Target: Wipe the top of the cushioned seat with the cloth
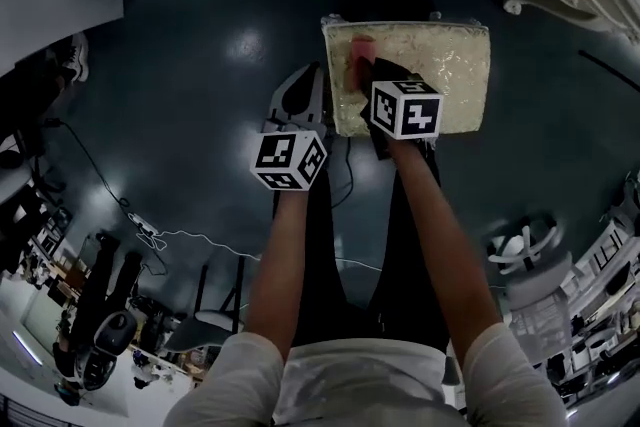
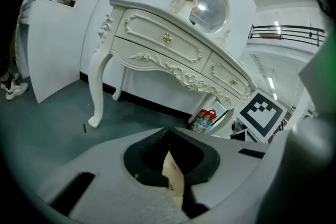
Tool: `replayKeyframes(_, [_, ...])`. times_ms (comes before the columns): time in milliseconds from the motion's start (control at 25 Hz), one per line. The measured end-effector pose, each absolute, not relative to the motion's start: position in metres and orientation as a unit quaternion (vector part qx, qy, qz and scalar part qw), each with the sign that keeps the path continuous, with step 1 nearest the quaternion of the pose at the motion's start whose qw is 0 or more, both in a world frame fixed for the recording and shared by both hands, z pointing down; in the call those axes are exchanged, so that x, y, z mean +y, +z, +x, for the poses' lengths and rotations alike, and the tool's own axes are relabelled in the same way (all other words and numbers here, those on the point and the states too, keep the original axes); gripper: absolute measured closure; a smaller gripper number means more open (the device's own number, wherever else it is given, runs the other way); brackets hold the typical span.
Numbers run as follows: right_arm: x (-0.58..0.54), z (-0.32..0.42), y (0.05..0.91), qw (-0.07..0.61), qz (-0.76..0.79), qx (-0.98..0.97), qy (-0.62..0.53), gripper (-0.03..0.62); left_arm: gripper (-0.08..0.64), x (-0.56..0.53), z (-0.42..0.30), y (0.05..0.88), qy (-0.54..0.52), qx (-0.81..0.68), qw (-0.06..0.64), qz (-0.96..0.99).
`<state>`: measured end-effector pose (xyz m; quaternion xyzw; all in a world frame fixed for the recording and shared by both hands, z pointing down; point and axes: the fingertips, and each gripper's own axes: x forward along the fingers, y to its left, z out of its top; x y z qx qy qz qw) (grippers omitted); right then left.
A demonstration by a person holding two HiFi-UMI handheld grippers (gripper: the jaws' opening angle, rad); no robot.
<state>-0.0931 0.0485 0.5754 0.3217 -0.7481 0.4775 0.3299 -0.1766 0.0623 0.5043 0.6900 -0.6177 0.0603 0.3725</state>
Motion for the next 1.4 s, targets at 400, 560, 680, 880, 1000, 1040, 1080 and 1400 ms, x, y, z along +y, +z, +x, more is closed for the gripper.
replayKeyframes(400, [0.084,-0.155,0.609,0.393,0.29,-0.732,0.474,0.563,0.549,0.093,-0.22,0.511,0.082,-0.622,0.369,0.686])
replayKeyframes(560, [0.085,-0.152,0.613,0.401,0.294,-0.728,0.471,0.563,0.549,0.093,-0.224,0.515,0.089,-0.623,0.37,0.684])
replayKeyframes(680, [0.085,-0.146,0.61,0.399,0.289,-0.734,0.468,0.56,0.549,0.093,-0.216,0.518,0.09,-0.619,0.377,0.683])
replayKeyframes(880, [0.075,-0.129,0.602,0.371,0.283,-0.74,0.485,0.56,0.549,0.089,-0.19,0.521,0.091,-0.607,0.386,0.688])
replayKeyframes(1000, [0.069,-0.115,0.599,0.35,0.284,-0.738,0.503,0.557,0.549,0.088,-0.17,0.524,0.088,-0.597,0.397,0.692])
replayKeyframes(1040, [0.068,-0.109,0.599,0.347,0.285,-0.737,0.505,0.556,0.549,0.088,-0.163,0.524,0.087,-0.593,0.4,0.694])
replayKeyframes(1080, [0.066,-0.102,0.598,0.345,0.287,-0.737,0.506,0.555,0.549,0.087,-0.157,0.524,0.088,-0.589,0.401,0.696])
replayKeyframes(1400, [0.049,-0.049,0.6,0.328,0.302,-0.735,0.51,0.552,0.549,0.075,-0.114,0.532,0.099,-0.566,0.403,0.712])
